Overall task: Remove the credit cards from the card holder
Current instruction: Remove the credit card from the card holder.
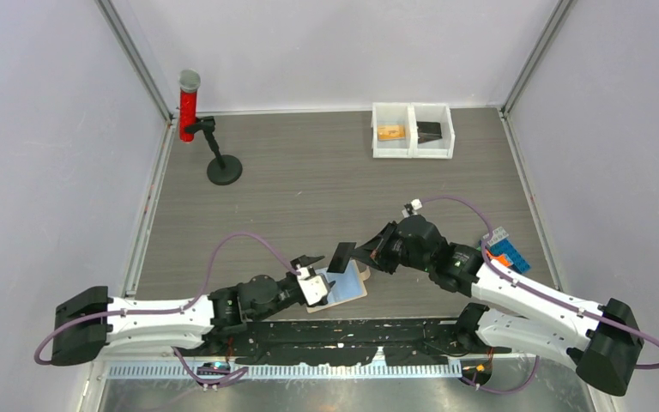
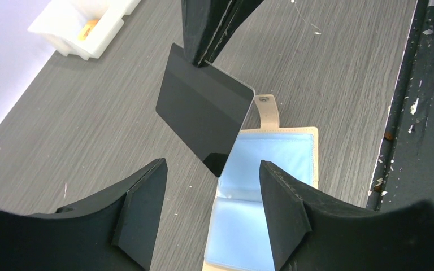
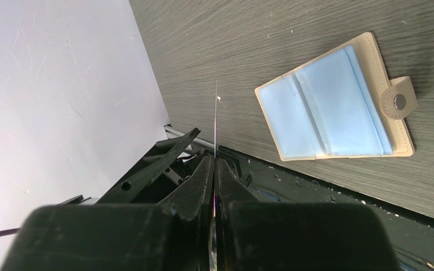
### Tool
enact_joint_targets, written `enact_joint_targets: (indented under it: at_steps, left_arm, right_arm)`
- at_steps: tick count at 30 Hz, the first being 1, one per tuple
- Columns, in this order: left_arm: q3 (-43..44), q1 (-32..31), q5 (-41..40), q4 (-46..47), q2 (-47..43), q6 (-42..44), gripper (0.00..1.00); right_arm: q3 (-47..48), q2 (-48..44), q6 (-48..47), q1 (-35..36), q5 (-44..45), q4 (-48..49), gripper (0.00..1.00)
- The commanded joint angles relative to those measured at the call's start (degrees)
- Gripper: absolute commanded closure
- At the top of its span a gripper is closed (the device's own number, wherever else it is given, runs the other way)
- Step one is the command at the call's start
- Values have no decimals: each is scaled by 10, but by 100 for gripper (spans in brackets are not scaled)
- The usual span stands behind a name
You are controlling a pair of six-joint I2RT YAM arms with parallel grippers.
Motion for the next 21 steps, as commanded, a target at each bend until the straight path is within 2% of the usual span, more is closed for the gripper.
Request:
enact_joint_targets:
  at_steps: [1, 6, 10, 12, 15, 17, 18, 21]
  left_arm:
    - [36, -12, -16, 62, 18, 24, 38]
    - [43, -19, -27, 70, 38, 27, 41]
    - [46, -25, -35, 79, 54, 29, 49]
    - [52, -25, -48, 77, 63, 24, 59]
    - [69, -25, -66, 56, 76, 9, 83]
    - [72, -26, -75, 48, 78, -3, 97]
    - [74, -25, -82, 45, 78, -13, 100]
    - [75, -25, -100, 33, 69, -51, 100]
  right_arm:
    - [11, 4, 21, -3, 7, 21, 95]
    - [2, 8, 31, -4, -5, 36, 95]
    - [-5, 6, 34, -4, -12, 48, 95]
    - [-11, 4, 35, -5, -13, 52, 95]
    - [-30, -2, 29, -11, -24, 82, 95]
    - [-36, -7, 13, -21, -29, 88, 89]
    - [-37, -10, 4, -24, -27, 89, 82]
    - [-42, -27, -50, -38, -25, 89, 71]
